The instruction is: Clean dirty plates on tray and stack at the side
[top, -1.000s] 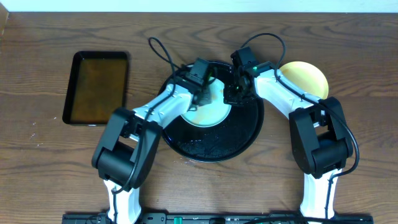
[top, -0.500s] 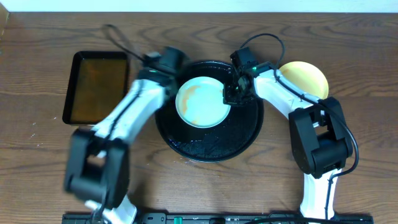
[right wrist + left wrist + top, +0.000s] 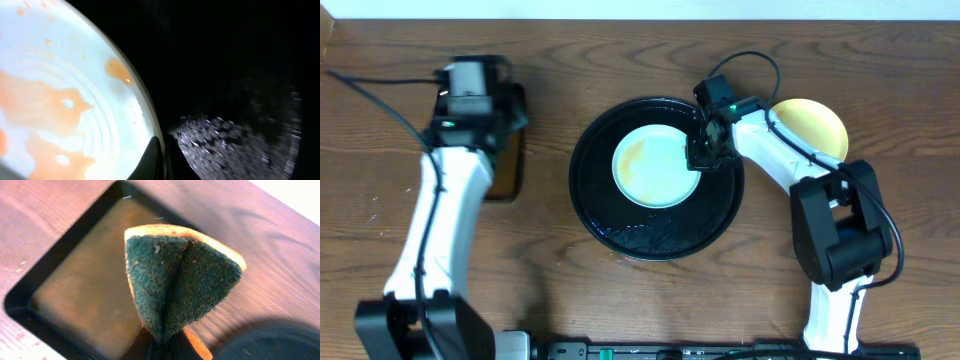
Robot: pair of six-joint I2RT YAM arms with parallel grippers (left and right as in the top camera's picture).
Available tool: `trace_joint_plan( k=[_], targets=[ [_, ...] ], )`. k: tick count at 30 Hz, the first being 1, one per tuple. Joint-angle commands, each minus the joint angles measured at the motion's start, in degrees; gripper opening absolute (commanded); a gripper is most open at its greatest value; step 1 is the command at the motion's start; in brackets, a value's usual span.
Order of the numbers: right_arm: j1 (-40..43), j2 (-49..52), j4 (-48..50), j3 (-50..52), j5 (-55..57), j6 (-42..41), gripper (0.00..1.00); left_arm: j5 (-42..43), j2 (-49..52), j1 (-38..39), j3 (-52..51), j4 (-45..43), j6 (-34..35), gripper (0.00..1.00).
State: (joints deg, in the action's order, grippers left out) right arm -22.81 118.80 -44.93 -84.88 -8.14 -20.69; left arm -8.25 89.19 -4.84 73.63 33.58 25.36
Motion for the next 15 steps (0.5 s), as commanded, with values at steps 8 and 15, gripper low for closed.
trace_joint_plan(
  k=[8, 15],
  targets=[
    [-7.7, -14.5, -1.9, -3.3, 24.9, 7.8, 0.01, 16.4, 13.8, -13.8, -0.3, 0.3, -2.4, 0.08],
    [-17.3, -21.2, 0.0, -3.4, 45.7, 16.8, 0.01, 16.4, 17.7, -15.2, -0.3, 0.2, -2.4, 0.08]
  ],
)
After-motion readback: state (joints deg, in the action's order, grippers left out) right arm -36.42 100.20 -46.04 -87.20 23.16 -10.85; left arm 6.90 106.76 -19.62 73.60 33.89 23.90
